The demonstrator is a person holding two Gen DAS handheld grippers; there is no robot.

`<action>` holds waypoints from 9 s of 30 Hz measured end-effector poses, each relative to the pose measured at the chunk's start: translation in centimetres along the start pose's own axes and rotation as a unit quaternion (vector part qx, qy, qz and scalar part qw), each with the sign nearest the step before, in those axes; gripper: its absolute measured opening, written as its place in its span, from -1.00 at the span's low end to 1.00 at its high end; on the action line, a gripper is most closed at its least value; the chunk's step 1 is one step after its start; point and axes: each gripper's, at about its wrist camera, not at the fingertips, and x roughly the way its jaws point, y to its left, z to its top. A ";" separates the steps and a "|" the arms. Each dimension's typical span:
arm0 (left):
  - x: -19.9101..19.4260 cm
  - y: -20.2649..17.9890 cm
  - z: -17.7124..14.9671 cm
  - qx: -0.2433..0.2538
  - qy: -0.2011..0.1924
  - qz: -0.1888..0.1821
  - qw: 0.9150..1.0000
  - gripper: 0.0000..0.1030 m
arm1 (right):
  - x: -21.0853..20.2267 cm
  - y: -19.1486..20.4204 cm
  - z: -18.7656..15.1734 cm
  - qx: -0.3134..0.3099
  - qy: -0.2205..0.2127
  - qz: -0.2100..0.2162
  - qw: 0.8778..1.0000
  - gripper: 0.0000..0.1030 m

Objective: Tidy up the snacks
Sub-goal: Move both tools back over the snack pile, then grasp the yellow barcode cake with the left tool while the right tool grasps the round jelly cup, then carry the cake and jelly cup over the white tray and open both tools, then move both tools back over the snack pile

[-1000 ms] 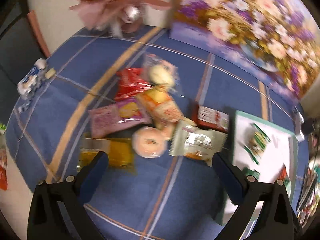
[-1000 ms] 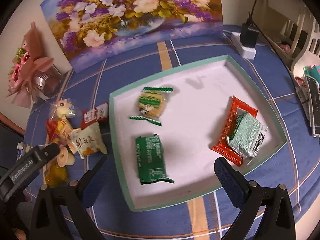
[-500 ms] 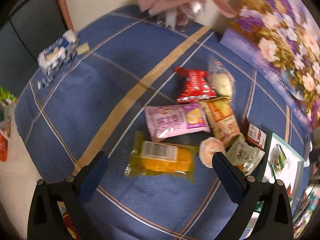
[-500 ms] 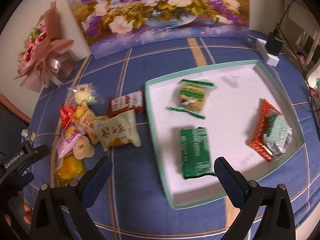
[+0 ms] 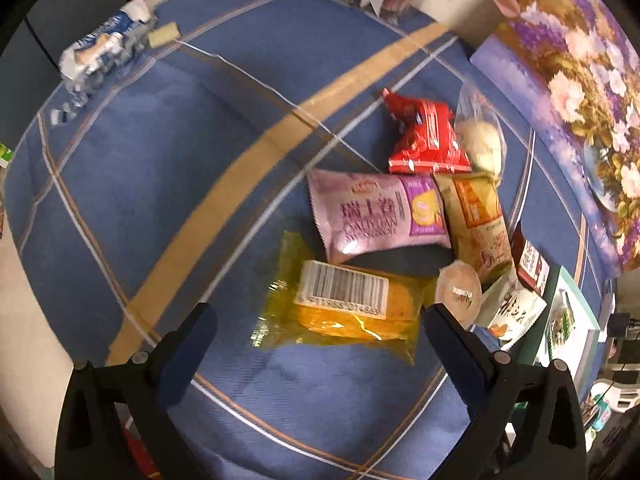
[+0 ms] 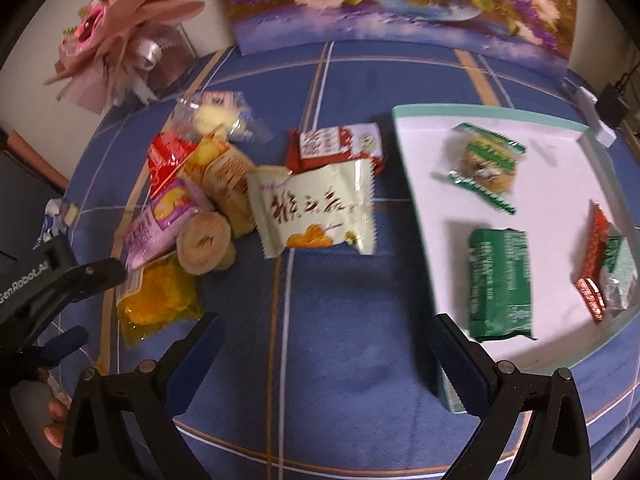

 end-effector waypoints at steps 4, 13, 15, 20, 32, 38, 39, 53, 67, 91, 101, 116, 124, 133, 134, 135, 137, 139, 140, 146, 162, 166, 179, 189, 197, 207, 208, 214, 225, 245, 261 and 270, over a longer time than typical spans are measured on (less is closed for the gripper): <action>1.3 -1.2 -0.1 0.016 0.010 0.000 1.000 1.00 | 0.6 0.2 -0.2 -0.006 0.007 -0.005 1.000 1.00; 4.5 -3.1 -0.7 0.042 0.030 0.015 0.999 1.00 | 1.3 0.2 -0.1 -0.007 0.013 -0.009 1.000 1.00; 4.8 -3.1 -0.6 0.035 0.031 0.012 0.999 1.00 | 1.4 0.2 -0.1 -0.007 0.014 -0.010 1.000 1.00; 5.4 -2.4 -0.2 0.028 0.032 0.010 0.999 1.00 | 1.7 0.2 -0.1 -0.006 0.017 -0.012 1.000 1.00; 4.8 -3.4 0.8 0.038 0.023 0.007 0.999 0.86 | 1.9 0.4 -0.2 -0.008 0.018 -0.014 1.000 1.00; 4.3 -3.5 1.0 0.034 0.021 0.003 0.999 0.81 | 1.9 0.4 0.1 -0.009 0.014 -0.013 1.000 1.00; 4.2 -3.4 1.0 0.032 0.022 0.001 0.999 0.81 | 1.9 0.3 0.2 -0.008 0.012 -0.011 1.000 1.00; 4.4 0.4 2.2 -0.029 0.035 -0.020 0.999 0.81 | 1.6 2.0 2.8 0.008 -0.010 0.054 0.998 0.82; 4.9 5.1 3.7 -0.083 0.033 -0.022 0.996 0.81 | 3.8 6.9 4.4 -0.032 -0.012 0.062 0.997 0.46; 6.4 3.5 4.2 -0.071 0.031 0.006 0.997 0.71 | 7.2 7.1 4.4 -0.019 0.003 0.072 0.997 -0.06; 4.8 2.9 4.4 -0.070 0.027 -0.011 0.997 0.52 | 6.1 5.6 4.5 -0.004 0.006 0.081 0.997 -0.06; 0.7 2.5 3.7 -0.078 -0.011 -0.043 0.996 0.51 | 0.6 4.7 4.6 -0.003 -0.030 0.111 0.993 -0.06; -2.4 0.4 2.9 -0.058 -0.049 -0.054 0.996 0.51 | -2.3 2.8 5.0 0.012 -0.055 0.117 0.992 -0.06; -3.3 -3.1 1.3 -0.018 -0.058 -0.063 0.996 0.51 | -3.5 -2.1 5.9 0.069 -0.068 0.103 0.990 -0.06; -2.9 -3.8 1.3 -0.013 -0.059 -0.064 0.996 0.51 | -3.7 -2.9 6.0 0.077 -0.070 0.101 0.989 -0.06; -3.0 -4.2 1.1 -0.009 -0.060 -0.065 0.996 0.51 | -3.9 -3.7 6.0 0.086 -0.072 0.098 0.989 -0.06; -3.3 -5.1 0.6 0.001 -0.062 -0.067 0.996 0.51 | -4.2 -5.1 6.2 0.102 -0.077 0.095 0.987 -0.06; -3.5 -6.1 0.2 0.012 -0.064 -0.068 0.996 0.51 | -4.7 -6.7 6.3 0.118 -0.083 0.092 0.985 -0.06; -3.6 -6.8 -0.2 0.020 -0.064 -0.068 0.995 0.51 | -4.9 -7.4 6.3 0.125 -0.086 0.092 0.984 -0.06; -3.9 -10.2 -2.1 0.064 -0.061 -0.072 0.994 0.51 | -6.3 -12.1 6.3 0.173 -0.100 0.092 0.976 -0.06; -1.6 -20.3 -7.9 0.188 -0.041 -0.088 0.977 0.52 | -7.9 -23.2 4.6 0.278 -0.124 0.077 0.950 -0.06; -0.5 -22.2 -9.1 0.213 -0.036 -0.078 0.973 0.52 | -8.0 -25.1 4.1 0.294 -0.126 0.075 0.945 -0.06; 1.0 -27.4 -10.8 0.268 -0.051 -0.062 0.960 0.52 | -7.2 -29.1 4.0 0.318 -0.123 0.057 0.938 -0.06; 1.6 -29.3 -11.2 0.283 -0.060 -0.057 0.955 0.52 | -6.1 -29.8 4.4 0.316 -0.119 0.047 0.940 -0.06; 1.9 -29.9 -11.2 0.288 -0.061 -0.059 0.954 0.52 | -5.6 -29.3 4.5 0.306 -0.113 0.039 0.945 -0.06; 2.1 -29.8 -11.0 0.282 -0.043 -0.066 0.956 0.55 | -5.2 -28.4 4.9 0.288 -0.104 0.035 0.952 -0.06; 2.1 -29.7 -11.0 0.281 -0.042 -0.068 0.956 0.55 | -5.2 -28.4 4.9 0.286 -0.103 0.035 0.952 -0.06; 1.5 -29.6 -11.1 0.286 -0.045 -0.077 0.954 0.81 | -5.1 -28.0 5.1 0.277 -0.103 0.032 0.955 -0.02; 1.1 -28.9 -9.9 0.260 -0.048 -0.061 0.962 0.83 | -5.3 -27.3 5.5 0.262 -0.104 0.020 0.959 0.02; 0.3 -25.4 -6.9 0.191 -0.091 0.007 0.977 1.00 | -4.3 -25.2 5.9 0.220 -0.101 -0.015 0.970 1.00; -1.1 -23.1 -5.5 0.169 -0.091 0.012 0.981 1.00 | -5.5 -21.1 6.1 0.172 -0.092 -0.052 0.979 1.00; -3.1 -20.0 -4.1 0.146 -0.106 0.014 0.983 1.00 | -6.3 -18.7 5.3 0.150 -0.090 -0.060 0.983 1.00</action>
